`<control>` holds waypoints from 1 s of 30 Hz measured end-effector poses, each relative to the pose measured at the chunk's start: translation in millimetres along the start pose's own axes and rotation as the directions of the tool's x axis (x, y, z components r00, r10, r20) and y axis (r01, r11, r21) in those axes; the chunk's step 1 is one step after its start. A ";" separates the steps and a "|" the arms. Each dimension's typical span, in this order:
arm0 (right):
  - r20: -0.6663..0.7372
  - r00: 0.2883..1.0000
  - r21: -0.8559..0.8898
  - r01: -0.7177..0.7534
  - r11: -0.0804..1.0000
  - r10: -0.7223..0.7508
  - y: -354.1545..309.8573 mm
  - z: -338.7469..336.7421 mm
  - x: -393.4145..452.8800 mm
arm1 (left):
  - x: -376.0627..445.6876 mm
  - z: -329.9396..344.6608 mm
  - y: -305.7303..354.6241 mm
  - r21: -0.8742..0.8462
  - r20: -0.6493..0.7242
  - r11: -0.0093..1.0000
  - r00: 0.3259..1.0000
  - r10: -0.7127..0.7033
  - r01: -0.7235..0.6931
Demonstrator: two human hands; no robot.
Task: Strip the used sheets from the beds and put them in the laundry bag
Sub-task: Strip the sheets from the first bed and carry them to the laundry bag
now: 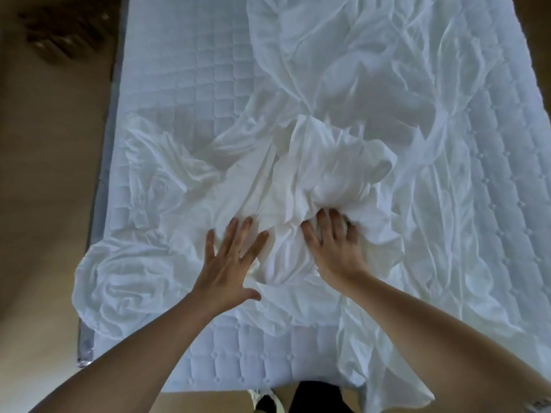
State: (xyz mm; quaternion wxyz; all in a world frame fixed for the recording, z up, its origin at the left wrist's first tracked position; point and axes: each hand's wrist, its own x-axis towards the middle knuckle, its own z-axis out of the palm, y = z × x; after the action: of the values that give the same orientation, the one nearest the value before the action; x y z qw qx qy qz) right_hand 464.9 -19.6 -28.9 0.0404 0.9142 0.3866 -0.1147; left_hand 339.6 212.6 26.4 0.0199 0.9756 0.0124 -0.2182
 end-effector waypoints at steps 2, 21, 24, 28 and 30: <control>-0.112 0.994 0.109 0.027 0.994 -0.014 4.9 1.1 -0.5 | 0.4 -0.7 1.9 -0.014 -0.042 1.000 0.999 -0.004 0.004; -0.016 0.980 0.573 -0.155 0.804 0.200 -54.3 -137.8 -124.5 | -85.2 -83.7 7.4 -0.341 -0.115 0.937 0.993 0.038 -0.076; 0.102 0.971 0.661 -0.230 0.715 0.218 -71.9 -141.4 -157.7 | -112.6 -92.1 16.5 -0.321 0.008 0.944 0.997 0.075 -0.068; 0.186 0.974 0.771 -0.225 0.595 0.127 -85.0 -150.9 -192.3 | -131.2 -99.1 18.0 -0.305 0.183 0.948 0.972 0.147 -0.086; 0.264 0.961 0.816 -0.266 0.514 0.078 -87.7 -161.5 -205.5 | -132.2 -107.3 20.8 -0.361 0.290 0.930 0.939 0.187 -0.073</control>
State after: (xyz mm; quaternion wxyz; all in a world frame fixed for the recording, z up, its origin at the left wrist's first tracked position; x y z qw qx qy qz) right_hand 292.3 -75.5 178.6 -0.3576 0.8372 0.1841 -0.3706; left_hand 266.3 194.5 180.5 0.2068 0.9072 -0.0184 -0.3659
